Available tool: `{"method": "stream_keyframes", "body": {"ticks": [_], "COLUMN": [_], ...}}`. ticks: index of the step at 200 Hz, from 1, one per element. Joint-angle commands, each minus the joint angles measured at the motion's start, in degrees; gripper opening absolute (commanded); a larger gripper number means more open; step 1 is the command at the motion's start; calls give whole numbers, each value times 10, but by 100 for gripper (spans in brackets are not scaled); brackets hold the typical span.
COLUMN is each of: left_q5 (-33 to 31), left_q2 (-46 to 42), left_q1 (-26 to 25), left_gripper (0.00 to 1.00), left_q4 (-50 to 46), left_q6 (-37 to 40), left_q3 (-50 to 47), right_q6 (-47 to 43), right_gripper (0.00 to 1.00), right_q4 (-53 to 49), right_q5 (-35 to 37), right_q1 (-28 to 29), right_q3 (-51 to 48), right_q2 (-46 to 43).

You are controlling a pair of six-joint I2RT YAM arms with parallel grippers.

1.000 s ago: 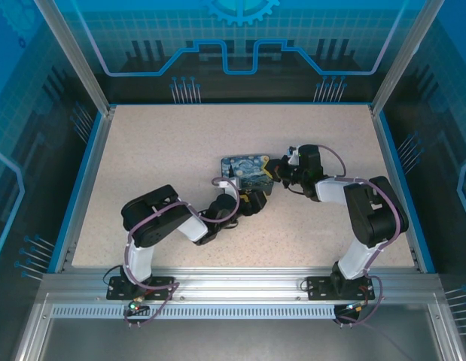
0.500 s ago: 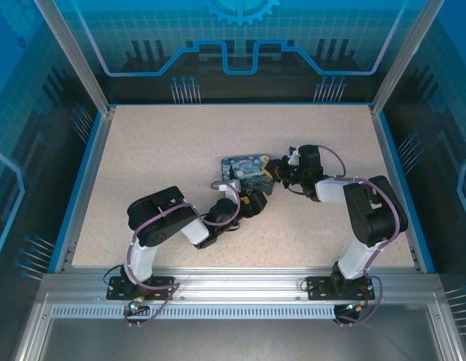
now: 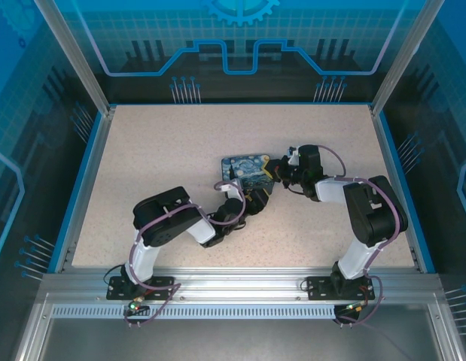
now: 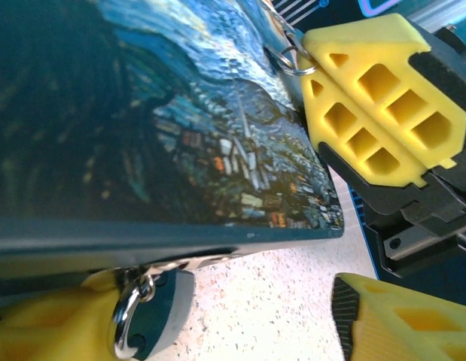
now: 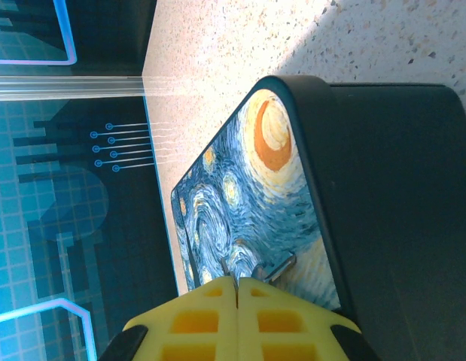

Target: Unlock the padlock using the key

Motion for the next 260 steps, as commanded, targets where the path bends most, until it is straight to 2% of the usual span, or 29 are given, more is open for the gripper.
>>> {"method": "stream_keyframes", "body": {"ticks": [1, 48, 139, 260], "left_q5": [-50, -84, -82, -77], "left_q2": [23, 34, 59, 69], "left_q1": [-17, -22, -22, -22], "left_gripper": [62, 50, 30, 13], "left_q4": [-60, -64, -59, -59], "left_q6": [-28, -64, -84, -87], "left_q3": [3, -4, 0, 0], "right_q6": [-9, -9, -10, -7], "right_gripper": [0, 0, 0, 0], "right_q4": [0, -1, 1, 5], "right_q5": [-9, -10, -12, -15], "right_q1": [-5, -8, -13, -16], "right_q3": [-1, -1, -3, 0], "right_q2": [13, 15, 20, 29]}}
